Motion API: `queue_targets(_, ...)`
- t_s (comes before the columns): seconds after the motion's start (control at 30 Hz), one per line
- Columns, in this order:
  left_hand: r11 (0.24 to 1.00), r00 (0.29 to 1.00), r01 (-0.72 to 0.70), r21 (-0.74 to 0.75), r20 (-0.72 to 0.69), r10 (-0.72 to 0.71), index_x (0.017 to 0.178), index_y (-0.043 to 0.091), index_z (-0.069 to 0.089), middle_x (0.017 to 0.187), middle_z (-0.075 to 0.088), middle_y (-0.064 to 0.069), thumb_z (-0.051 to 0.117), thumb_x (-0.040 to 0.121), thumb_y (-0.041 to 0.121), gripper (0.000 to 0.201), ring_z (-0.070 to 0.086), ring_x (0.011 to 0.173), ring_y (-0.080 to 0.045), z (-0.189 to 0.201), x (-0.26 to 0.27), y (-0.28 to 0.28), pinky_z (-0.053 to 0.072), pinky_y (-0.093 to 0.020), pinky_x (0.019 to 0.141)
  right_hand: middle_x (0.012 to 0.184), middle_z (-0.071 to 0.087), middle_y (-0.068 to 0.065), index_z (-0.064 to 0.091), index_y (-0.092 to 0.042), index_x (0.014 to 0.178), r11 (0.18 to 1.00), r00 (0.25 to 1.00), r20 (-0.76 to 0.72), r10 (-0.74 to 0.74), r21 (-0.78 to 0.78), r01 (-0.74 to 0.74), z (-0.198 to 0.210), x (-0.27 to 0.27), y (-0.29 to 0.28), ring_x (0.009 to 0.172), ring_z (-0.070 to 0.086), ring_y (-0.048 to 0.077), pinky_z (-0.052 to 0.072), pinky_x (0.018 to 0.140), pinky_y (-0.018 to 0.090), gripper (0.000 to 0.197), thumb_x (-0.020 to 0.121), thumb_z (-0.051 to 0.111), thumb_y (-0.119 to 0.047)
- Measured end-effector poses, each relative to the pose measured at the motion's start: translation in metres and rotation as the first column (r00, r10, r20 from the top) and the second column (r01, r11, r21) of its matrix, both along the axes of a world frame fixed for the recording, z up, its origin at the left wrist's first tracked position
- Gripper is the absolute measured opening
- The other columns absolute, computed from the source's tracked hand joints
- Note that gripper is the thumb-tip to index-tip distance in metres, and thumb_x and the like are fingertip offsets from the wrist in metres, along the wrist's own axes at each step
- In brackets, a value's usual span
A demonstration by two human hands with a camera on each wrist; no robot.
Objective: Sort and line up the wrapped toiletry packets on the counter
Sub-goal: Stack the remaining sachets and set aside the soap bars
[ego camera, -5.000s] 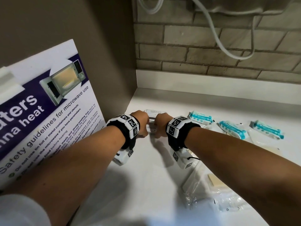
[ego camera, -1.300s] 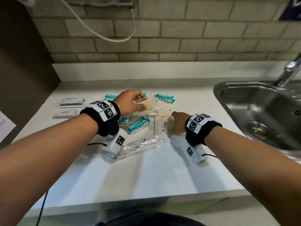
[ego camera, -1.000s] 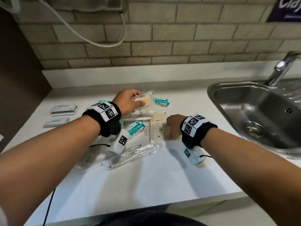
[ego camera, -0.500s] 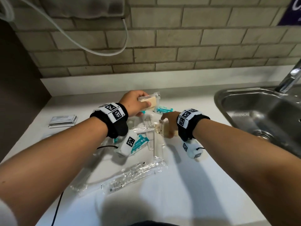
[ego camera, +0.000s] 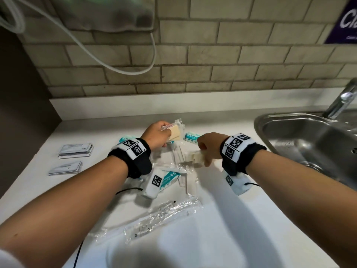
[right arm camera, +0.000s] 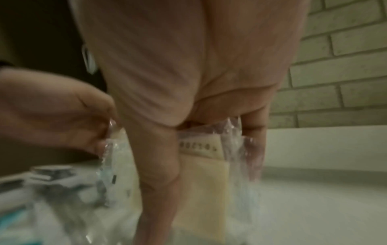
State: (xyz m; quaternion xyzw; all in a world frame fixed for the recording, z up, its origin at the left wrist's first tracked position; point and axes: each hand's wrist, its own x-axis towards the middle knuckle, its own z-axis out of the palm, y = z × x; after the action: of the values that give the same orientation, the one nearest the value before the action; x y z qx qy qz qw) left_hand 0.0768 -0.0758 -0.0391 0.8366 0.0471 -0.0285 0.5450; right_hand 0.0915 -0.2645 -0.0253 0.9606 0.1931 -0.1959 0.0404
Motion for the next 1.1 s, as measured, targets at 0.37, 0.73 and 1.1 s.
queue_targets(0.37,0.91,0.992,0.047,-0.413,-0.084,-0.09,0.103,0.025,0.064,0.108,0.066,0.002,0.047,0.082,0.073,0.055,0.061,0.098,-0.02,0.011,-0.061,0.041,0.048,-0.037,0.081,0.077,0.056,-0.004,0.052,-0.019,0.079,0.945,0.985,0.171,0.008,0.32,-0.063,0.043,-0.047,0.085,0.075,0.054,0.02,0.037,0.063,0.025,0.042,0.061,0.089,-0.027)
queue_targets(0.73,0.993,0.996,0.074,-0.095,-0.044,-0.078,0.11,0.017,0.053,0.098,0.063,-0.004,0.064,0.089,0.006,0.026,0.06,0.088,-0.015,0.004,-0.127,0.181,0.05,-0.035,0.079,0.128,0.044,0.002,0.038,-0.021,0.132,0.914,0.966,0.224,0.129,0.352,-0.203,0.021,-0.09,0.208,0.108,0.053,0.024,0.048,0.084,0.036,0.094,0.056,0.088,-0.046)
queue_targets(1.1,0.933,0.99,0.122,0.339,-0.111,-0.089,0.121,0.016,0.048,0.11,0.062,-0.006,0.073,0.082,0.013,0.047,0.058,0.092,-0.021,-0.039,-0.175,0.261,0.05,-0.032,0.079,0.093,0.06,0.003,0.053,-0.019,0.113,0.929,0.925,0.101,0.367,0.012,-0.37,-0.022,-0.128,0.298,0.077,0.052,0.024,0.04,0.066,0.031,0.045,0.077,0.072,-0.037)
